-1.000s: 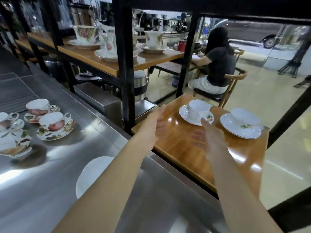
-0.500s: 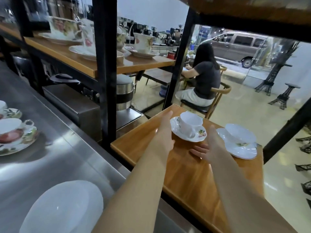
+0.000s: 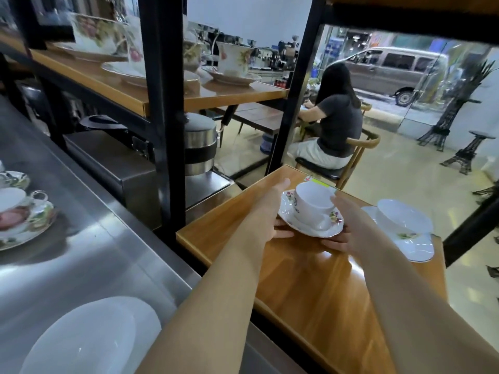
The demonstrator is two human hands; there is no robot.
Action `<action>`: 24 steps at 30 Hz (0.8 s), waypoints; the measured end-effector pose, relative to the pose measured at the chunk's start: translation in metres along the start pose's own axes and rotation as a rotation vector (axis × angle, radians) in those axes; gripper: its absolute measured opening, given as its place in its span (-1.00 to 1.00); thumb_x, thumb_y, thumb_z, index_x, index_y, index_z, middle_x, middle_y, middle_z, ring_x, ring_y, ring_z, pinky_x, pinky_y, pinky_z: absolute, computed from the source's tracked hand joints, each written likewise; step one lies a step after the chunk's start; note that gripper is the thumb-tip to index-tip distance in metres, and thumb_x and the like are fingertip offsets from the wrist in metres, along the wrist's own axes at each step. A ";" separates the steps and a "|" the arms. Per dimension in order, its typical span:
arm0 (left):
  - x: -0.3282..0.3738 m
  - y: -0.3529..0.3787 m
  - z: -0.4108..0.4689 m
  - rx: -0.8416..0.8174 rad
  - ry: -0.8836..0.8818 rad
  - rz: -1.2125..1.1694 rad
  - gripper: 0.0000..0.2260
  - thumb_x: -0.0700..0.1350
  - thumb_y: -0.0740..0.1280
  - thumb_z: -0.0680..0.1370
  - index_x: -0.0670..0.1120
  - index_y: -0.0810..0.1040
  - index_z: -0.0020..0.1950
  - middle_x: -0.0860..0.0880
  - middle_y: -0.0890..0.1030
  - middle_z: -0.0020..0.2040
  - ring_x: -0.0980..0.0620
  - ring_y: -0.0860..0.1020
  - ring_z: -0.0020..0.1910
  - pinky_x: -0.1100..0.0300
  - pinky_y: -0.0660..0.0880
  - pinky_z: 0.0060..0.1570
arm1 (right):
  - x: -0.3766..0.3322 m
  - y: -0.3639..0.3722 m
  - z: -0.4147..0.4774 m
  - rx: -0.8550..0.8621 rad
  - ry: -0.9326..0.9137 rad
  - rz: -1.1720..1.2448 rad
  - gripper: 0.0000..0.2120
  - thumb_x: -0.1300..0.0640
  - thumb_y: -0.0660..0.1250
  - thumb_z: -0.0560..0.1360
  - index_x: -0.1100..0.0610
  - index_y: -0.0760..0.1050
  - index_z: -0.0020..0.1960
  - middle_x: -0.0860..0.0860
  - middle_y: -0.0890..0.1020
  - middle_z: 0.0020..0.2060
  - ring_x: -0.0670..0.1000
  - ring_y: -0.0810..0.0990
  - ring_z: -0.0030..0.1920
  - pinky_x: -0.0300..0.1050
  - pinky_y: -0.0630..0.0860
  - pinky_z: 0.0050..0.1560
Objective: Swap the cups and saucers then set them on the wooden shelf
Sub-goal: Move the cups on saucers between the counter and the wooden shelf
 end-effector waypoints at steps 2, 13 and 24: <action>-0.001 -0.003 -0.003 0.005 0.017 0.064 -0.52 0.15 0.38 0.44 -0.07 0.46 0.26 -0.15 0.57 0.17 -0.15 0.57 0.05 0.00 0.58 -0.19 | 0.001 0.000 0.001 -0.012 -0.038 0.000 -0.38 -0.07 0.42 0.37 0.11 0.37 0.35 0.15 0.50 0.26 0.20 0.55 0.15 -0.03 0.54 -0.28; -0.004 -0.024 -0.057 -0.019 0.025 0.172 -0.66 -0.06 0.47 0.42 -0.10 0.44 0.08 -0.15 0.46 0.30 -0.19 0.54 0.16 -0.02 0.61 -0.09 | 0.016 -0.004 -0.039 0.025 -0.100 -0.033 -0.27 -0.16 0.44 0.32 0.17 0.36 0.36 0.15 0.53 0.20 0.17 0.54 0.08 -0.03 0.54 -0.20; -0.003 -0.078 -0.197 0.020 -0.079 0.363 -0.40 0.02 0.53 0.31 -0.06 0.48 0.30 -0.18 0.58 0.19 -0.16 0.62 0.06 -0.04 0.64 -0.10 | 0.024 0.014 -0.163 -0.194 -0.284 -0.018 -0.58 -0.17 0.37 0.39 0.13 0.48 0.06 0.08 0.55 -0.15 0.15 0.51 -0.14 -0.08 0.40 -0.34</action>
Point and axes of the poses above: each hand's wrist, its own z-axis towards the middle knuckle, its own y-axis out of the palm, x = y × z, the point moved 8 cm from there along z, towards the middle knuckle
